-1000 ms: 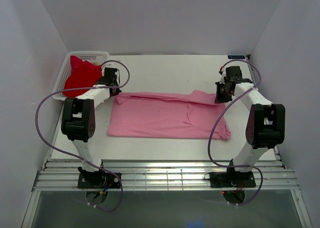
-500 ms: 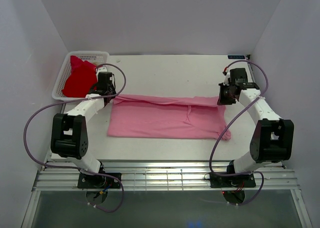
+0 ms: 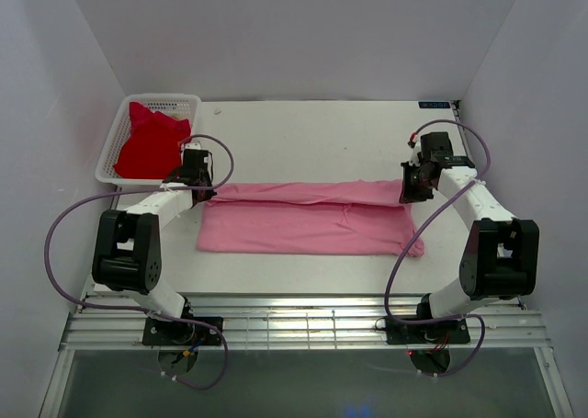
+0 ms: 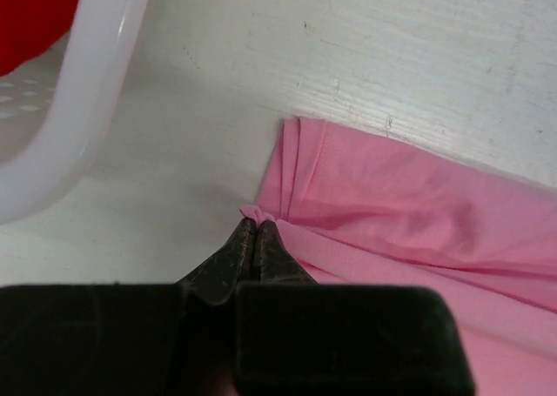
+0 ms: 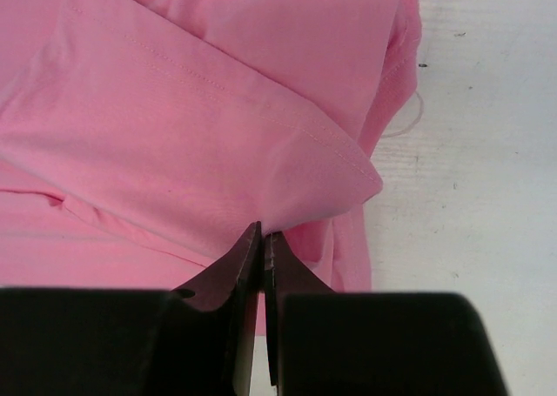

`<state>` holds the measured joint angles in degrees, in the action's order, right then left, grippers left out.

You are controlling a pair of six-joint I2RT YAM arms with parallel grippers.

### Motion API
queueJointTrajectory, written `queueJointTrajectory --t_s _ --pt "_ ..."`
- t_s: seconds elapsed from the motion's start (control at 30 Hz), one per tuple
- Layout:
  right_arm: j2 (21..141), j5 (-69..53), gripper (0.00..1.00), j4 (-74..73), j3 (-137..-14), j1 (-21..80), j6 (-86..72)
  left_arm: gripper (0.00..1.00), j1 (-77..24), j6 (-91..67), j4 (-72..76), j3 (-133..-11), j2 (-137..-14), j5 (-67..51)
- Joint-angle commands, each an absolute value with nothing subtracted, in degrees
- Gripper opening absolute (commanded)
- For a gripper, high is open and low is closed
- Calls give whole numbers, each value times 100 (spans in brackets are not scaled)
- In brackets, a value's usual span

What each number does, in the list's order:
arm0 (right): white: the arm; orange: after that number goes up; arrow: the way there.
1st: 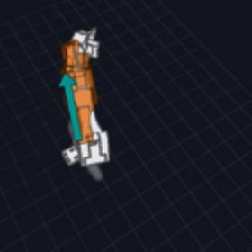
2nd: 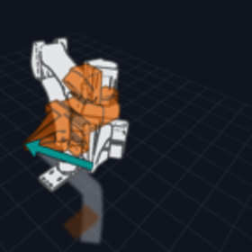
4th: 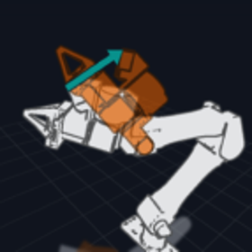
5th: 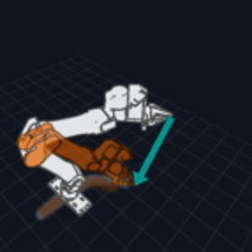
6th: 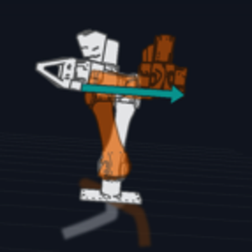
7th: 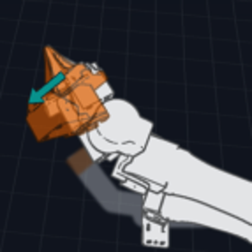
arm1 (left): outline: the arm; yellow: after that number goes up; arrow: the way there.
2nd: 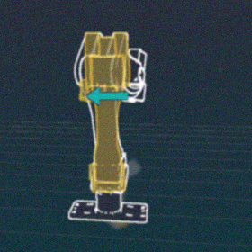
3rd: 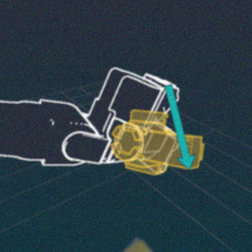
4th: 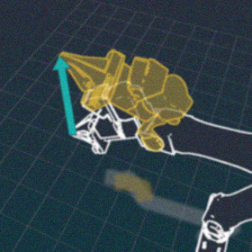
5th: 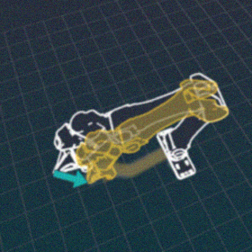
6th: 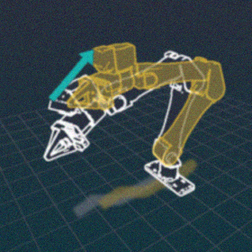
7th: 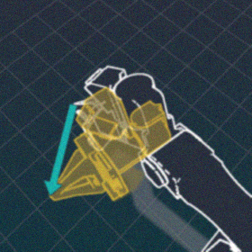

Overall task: Fold and stack the t-shirts
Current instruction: Fold the other side of the tshirt into a rectangle

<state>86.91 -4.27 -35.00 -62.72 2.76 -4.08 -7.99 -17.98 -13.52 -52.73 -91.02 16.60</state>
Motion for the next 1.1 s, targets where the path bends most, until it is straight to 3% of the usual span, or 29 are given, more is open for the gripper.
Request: queueJointTrajectory --t_s 0.0,0.1,0.13,0.17,0.27,0.47,0.6,0.67,0.7,0.83,1.07 --pt "8622 -229 8 -3726 -6249 299 -387 5 -773 -1749 -1660 -5326 -9236 1898" --pt "8736 -27 8 -3937 -6240 308 -404 27 -800 -1933 -2038 -5458 -9412 2012" --pt "8823 191 8 -4016 -6249 308 -413 45 -843 -1994 -2178 -5475 -9404 2082" --pt "8876 254 8 -4104 -6258 316 -413 55 -870 -2056 -2232 -5467 -9369 2214" --pt "9026 544 15 -4403 -6284 334 -474 68 -967 -2241 -2408 -5405 -9071 2434" --pt "8895 703 25 -4395 -6319 334 -606 60 -1037 -2513 -2558 -5396 -8368 2452" --pt "8903 563 26 -4184 -6451 334 -641 35 -1063 -2610 -2540 -5554 -8341 2408" --pt "8938 458 26 -3931 -6486 334 -633 32 -1072 -2637 -2461 -5607 -8411 2382" --pt "8965 379 26 -3833 -6495 334 -642 32 -1072 -2628 -2426 -5651 -8524 2364" --pt "9271 53 26 -3525 -6670 334 -694 50 -1072 -2619 -2312 -5818 -9069 2338" --pt "9878 -526 27 -3226 -7303 334 -668 57 -1072 -2654 -2277 -6204 -9782 2188"
